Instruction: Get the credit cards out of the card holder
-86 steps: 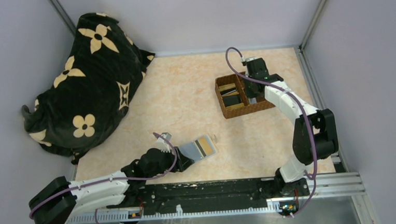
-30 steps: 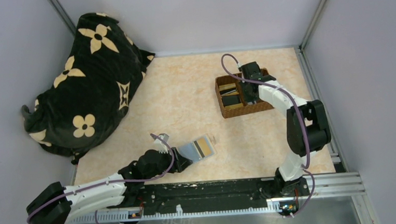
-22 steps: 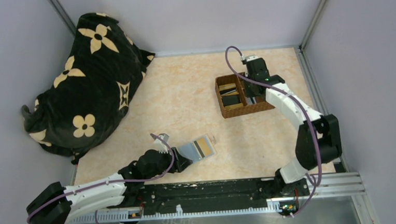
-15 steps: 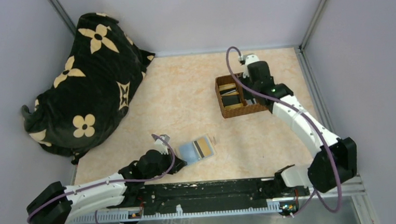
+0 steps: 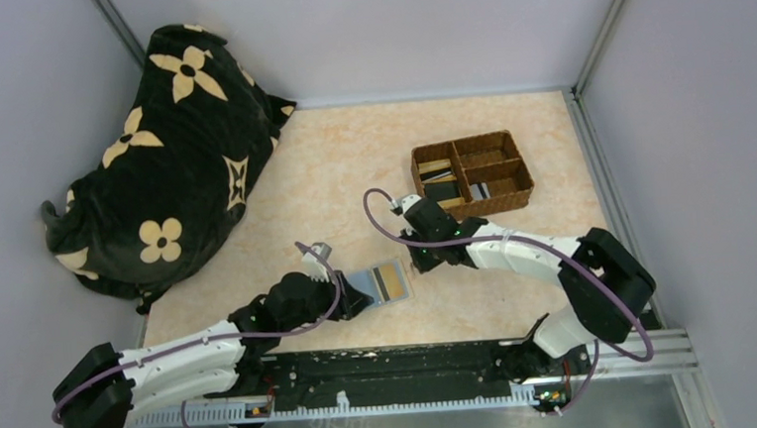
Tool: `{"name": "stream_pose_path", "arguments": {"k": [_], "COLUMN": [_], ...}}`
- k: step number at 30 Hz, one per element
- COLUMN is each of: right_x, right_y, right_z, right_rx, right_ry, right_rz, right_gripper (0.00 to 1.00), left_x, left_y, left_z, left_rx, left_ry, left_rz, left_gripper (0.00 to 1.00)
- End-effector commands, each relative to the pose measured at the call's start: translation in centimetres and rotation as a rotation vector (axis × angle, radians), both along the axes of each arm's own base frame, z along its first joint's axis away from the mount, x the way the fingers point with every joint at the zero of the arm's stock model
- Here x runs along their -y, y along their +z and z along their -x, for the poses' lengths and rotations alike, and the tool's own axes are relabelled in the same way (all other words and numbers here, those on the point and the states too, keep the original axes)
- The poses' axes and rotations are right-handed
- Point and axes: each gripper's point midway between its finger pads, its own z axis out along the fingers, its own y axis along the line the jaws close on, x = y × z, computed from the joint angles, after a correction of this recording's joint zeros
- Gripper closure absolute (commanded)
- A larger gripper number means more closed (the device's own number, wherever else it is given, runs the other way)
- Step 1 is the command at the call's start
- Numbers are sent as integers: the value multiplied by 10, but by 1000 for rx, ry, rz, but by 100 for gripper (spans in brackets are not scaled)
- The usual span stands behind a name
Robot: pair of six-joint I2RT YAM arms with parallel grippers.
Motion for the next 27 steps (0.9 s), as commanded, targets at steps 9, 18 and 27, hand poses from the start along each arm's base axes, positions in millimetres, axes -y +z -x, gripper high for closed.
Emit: {"name": "stream_pose_path", "arguments": {"k": [9,18,27], "right_x": [-33,-28,-42], "right_y": [-24,-12,9], "right_z": [16,19,25], "right_rx": [-28,9,35], "right_ry": [14,0,39], "right_rz": [-92,-63,-99], "right_gripper": [100,85,59], "left_x": [15,21,22], "left_y": [30,46,51], "left_z": [-6,-11,-20], "left_rx": [35,46,82], "left_ry": [-20,-12,10], "left_rz": [72,80,69], "left_gripper": [34,63,37]}}
